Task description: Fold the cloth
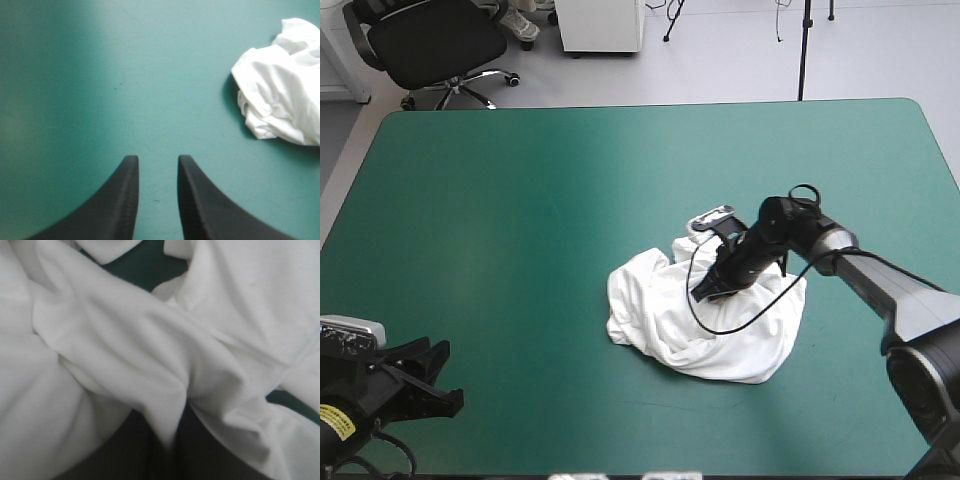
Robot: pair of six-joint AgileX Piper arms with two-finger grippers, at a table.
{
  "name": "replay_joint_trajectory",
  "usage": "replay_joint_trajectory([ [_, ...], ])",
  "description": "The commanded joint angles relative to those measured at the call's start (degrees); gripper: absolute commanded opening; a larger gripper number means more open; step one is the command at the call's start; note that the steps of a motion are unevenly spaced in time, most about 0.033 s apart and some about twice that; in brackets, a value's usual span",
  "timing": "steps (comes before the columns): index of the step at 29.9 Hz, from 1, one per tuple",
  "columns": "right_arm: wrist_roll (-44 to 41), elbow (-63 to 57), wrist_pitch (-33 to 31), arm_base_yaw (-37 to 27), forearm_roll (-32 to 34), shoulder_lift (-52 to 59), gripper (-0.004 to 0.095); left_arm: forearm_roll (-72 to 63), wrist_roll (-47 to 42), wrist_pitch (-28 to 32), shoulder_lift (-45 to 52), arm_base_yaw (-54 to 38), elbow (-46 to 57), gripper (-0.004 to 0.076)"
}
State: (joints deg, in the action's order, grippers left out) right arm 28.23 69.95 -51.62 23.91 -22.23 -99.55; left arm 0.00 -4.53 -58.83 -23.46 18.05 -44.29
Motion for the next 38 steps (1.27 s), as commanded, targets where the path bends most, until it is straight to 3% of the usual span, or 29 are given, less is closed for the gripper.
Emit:
replay_joint_trajectory([
  [1,-1.6,6.6,-0.8,5.8,-2.1,-1.8,-0.0007,-0.7,-0.5,4.1,-0.6,0.3,-1.6,0.0207],
  [13,-4.6,35.9,-7.2,20.9,-1.8,-18.6,-0.0007,-0.7,-0.1,1.0,-0.6,0.3,-1.6,0.0207],
  [17,-8.0,42.9,-11.6,22.1,3.7,-21.7,0.0018,1.1,0.1,-0.2,-0.6,0.3,-1.6,0.0207],
  [21,-8.7,45.2,-14.5,22.0,7.3,-22.1,0.0184,2.4,0.1,-0.2,-0.6,0.3,-1.6,0.0235],
  [26,-9.6,48.0,-19.6,22.0,7.1,-21.7,0.0534,2.4,-1.3,0.0,-0.7,0.3,-1.6,0.0303],
  [30,-10.1,48.4,-19.9,22.0,7.6,-18.3,0.0563,2.4,-2.1,0.1,-0.9,0.3,-1.6,0.0304],
  [36,-14.3,45.7,-19.9,21.7,19.4,-9.2,0.0563,6.6,-6.7,-2.2,-6.2,0.3,-1.6,0.0304],
  [38,-15.1,42.9,-19.9,21.2,20.5,-5.5,0.0563,8.4,-7.6,-2.1,-9.4,0.3,-1.6,0.0304],
])
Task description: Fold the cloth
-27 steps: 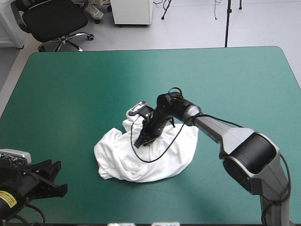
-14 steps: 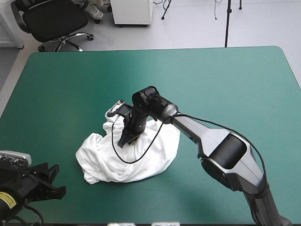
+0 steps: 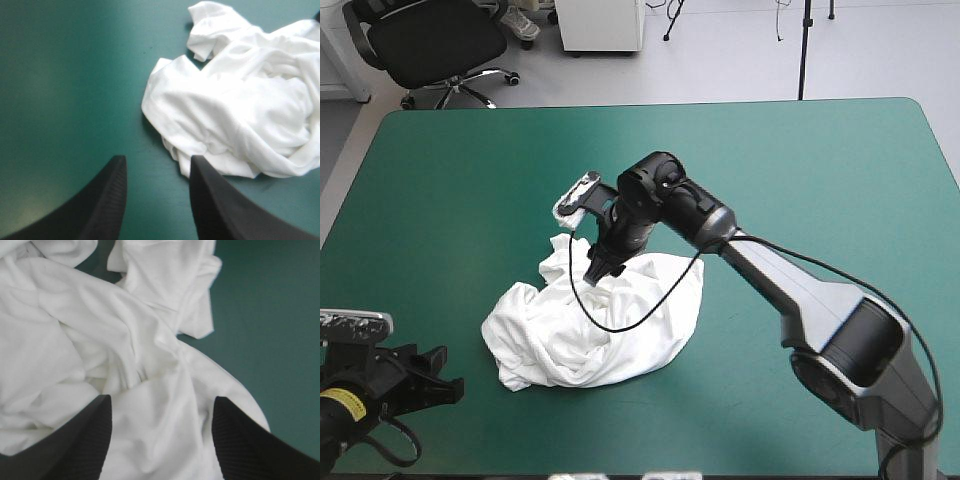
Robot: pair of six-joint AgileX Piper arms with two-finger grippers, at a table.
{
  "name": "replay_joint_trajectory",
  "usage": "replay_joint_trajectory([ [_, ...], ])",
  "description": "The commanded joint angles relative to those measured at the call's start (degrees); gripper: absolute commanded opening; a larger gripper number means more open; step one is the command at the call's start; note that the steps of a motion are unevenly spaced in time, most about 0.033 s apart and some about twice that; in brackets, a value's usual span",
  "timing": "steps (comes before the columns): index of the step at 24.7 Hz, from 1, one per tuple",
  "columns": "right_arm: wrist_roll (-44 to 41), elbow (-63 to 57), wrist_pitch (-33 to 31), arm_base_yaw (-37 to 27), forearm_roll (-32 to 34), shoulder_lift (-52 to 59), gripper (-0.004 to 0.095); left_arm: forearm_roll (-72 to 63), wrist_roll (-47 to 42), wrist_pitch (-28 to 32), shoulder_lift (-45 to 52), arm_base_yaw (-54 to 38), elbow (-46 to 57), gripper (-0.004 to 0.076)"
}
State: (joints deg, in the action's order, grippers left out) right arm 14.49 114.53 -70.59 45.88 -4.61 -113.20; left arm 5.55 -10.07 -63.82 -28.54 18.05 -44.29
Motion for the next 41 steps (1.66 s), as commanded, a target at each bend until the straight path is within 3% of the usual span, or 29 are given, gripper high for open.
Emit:
replay_joint_trajectory([
  [1,-1.6,-3.6,-0.9,-1.3,3.2,10.4,0.0563,3.5,-2.3,3.1,-6.1,0.3,-1.6,0.0304],
  [10,-1.4,-26.7,-0.9,-9.4,3.3,32.8,0.0537,8.2,-7.1,5.8,-26.0,0.2,-1.6,0.0304],
  [13,-1.3,-29.2,-0.6,-10.4,3.6,37.7,0.0536,6.0,-7.0,8.1,-31.1,-3.4,-1.6,0.0304],
  [16,-1.3,-29.3,-0.3,-10.4,3.7,39.8,0.0537,-7.2,1.2,13.8,-37.0,-12.5,-1.6,0.0304],
  [20,-1.3,-29.3,-0.3,-10.4,3.5,39.9,0.0537,-28.5,17.4,15.5,-42.5,-21.4,-1.6,0.0305],
  [25,-1.6,-29.3,-0.3,-10.4,3.4,39.9,0.0537,-31.8,23.8,15.2,-48.5,-23.2,-1.6,0.0391],
  [29,-2.0,-29.3,-0.3,-10.4,3.4,39.9,0.0536,-32.4,26.6,14.6,-52.2,-23.2,-1.2,0.0388],
  [33,-2.9,-29.3,-0.3,-10.4,4.6,39.9,0.0536,-32.5,28.3,14.5,-52.7,-23.2,-1.2,0.0222],
  [36,-3.5,-30.2,-0.3,-10.4,7.7,39.9,0.0508,-32.4,29.8,14.4,-52.6,-23.2,-1.2,-0.0013],
  [41,-4.4,-35.5,3.2,-10.4,9.1,39.9,0.0459,-32.9,31.4,14.5,-52.6,-23.2,-1.2,-0.0018],
])
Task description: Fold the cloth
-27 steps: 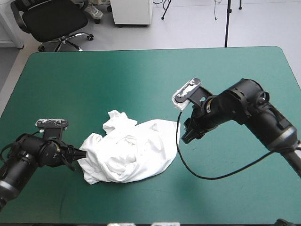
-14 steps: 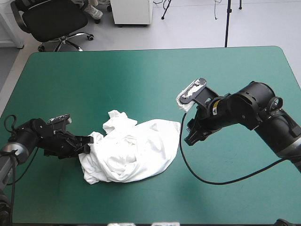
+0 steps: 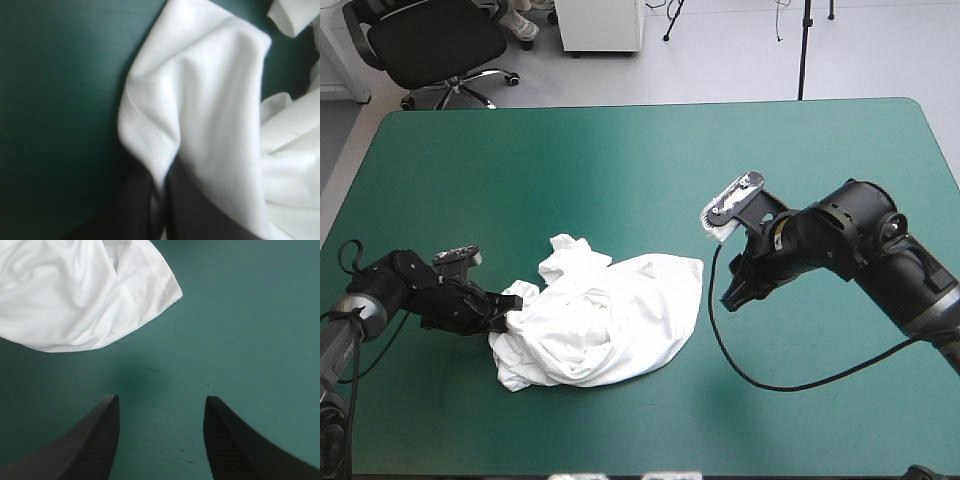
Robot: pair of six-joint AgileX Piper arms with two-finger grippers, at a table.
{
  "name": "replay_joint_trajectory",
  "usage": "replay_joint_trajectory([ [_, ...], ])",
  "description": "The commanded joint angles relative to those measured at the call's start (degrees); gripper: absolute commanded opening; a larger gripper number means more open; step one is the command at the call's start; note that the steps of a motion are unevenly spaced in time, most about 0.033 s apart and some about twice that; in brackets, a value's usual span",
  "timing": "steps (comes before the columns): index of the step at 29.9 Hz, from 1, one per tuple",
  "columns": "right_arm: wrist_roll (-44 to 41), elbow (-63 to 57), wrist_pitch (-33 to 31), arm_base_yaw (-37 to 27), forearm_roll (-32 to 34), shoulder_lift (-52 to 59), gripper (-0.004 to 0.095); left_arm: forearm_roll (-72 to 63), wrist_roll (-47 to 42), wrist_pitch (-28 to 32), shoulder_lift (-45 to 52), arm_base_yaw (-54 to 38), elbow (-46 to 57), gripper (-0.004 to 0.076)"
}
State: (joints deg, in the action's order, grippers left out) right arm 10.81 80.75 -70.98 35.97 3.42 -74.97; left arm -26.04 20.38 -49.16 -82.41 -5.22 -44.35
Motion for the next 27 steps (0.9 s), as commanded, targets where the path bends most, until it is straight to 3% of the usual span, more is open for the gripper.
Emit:
replay_joint_trajectory([
  [1,-1.3,-3.5,5.2,-0.5,1.1,1.7,0.0459,-1.3,0.9,-0.1,1.3,0.1,-1.2,-0.0018],
  [6,-2.5,-10.6,16.5,-3.2,-4.8,0.1,0.0474,-1.3,0.9,-0.2,1.3,0.1,-1.2,-0.0017],
  [10,-1.3,-11.5,21.2,-6.8,-10.5,-5.4,0.0589,-1.5,0.9,-0.2,1.3,0.1,-1.2,-0.0018],
  [13,0.6,-11.4,23.6,-7.9,-14.1,-10.2,0.0614,-1.5,0.9,-0.2,1.3,0.1,-1.2,-0.0018],
  [17,3.9,-11.2,26.5,-8.0,-18.9,-16.8,0.0614,-1.6,0.9,-0.2,1.3,0.1,-1.2,-0.0018],
  [27,4.3,-2.6,26.1,-8.0,-19.8,-28.2,0.0602,-1.6,0.9,-0.4,1.3,0.1,-1.2,-0.0018],
])
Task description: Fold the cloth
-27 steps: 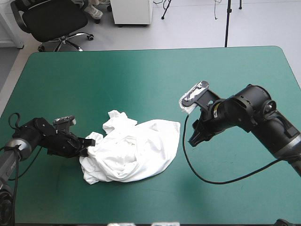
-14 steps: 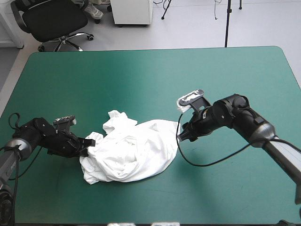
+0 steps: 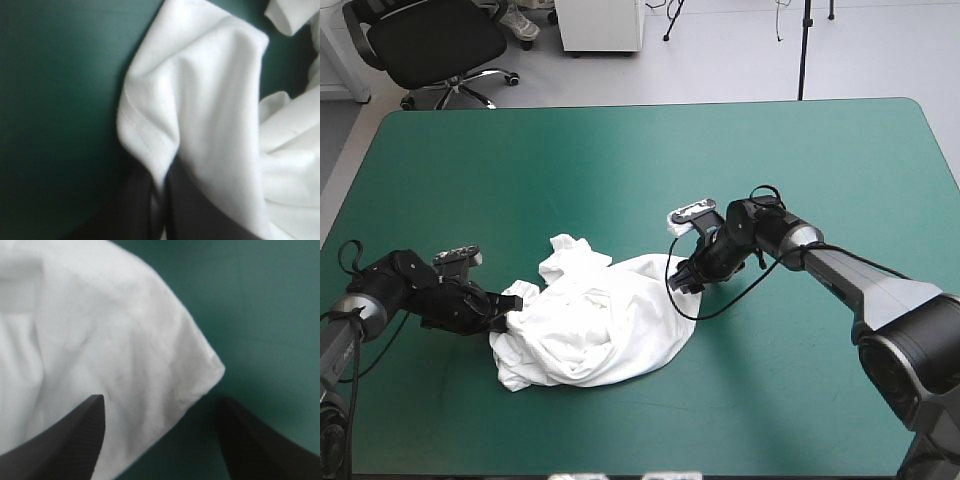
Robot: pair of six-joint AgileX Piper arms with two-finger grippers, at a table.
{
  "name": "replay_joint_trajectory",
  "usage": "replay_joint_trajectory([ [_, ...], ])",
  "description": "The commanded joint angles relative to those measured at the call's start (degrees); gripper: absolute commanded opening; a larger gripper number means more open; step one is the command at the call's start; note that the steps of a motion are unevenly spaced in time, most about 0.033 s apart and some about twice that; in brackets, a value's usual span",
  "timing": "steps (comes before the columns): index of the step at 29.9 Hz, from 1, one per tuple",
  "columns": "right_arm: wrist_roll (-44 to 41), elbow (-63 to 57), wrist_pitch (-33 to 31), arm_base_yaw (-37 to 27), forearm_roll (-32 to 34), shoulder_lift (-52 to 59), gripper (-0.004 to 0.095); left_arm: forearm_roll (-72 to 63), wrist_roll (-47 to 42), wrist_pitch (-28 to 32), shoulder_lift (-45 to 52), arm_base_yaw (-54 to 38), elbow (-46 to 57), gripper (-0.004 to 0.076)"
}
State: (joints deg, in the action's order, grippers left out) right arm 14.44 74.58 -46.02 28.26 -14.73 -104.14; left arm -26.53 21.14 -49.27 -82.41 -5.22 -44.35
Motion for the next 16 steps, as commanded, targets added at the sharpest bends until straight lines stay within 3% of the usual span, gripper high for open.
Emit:
replay_joint_trajectory([
  [1,0.7,4.2,0.7,-0.3,-1.8,0.6,0.0591,-1.2,0.1,-0.3,1.3,0.1,-1.2,-0.0018],
  [4,0.8,5.6,-1.6,-0.3,-1.7,-0.8,0.0492,-1.2,0.1,-0.3,1.3,0.1,-1.2,-0.0018],
  [6,1.7,5.6,-3.6,-0.3,-1.2,-1.4,0.0355,-1.2,0.1,-0.1,1.3,0.1,-1.2,-0.0018],
  [10,4.4,5.5,-6.8,-0.3,-0.1,-1.9,-0.0024,-1.4,0.1,1.0,1.3,0.1,-1.2,-0.0018],
  [16,2.0,5.5,-4.3,-0.3,3.9,-0.5,0.0,-1.6,0.1,3.2,1.7,0.1,-1.3,-0.0018],
])
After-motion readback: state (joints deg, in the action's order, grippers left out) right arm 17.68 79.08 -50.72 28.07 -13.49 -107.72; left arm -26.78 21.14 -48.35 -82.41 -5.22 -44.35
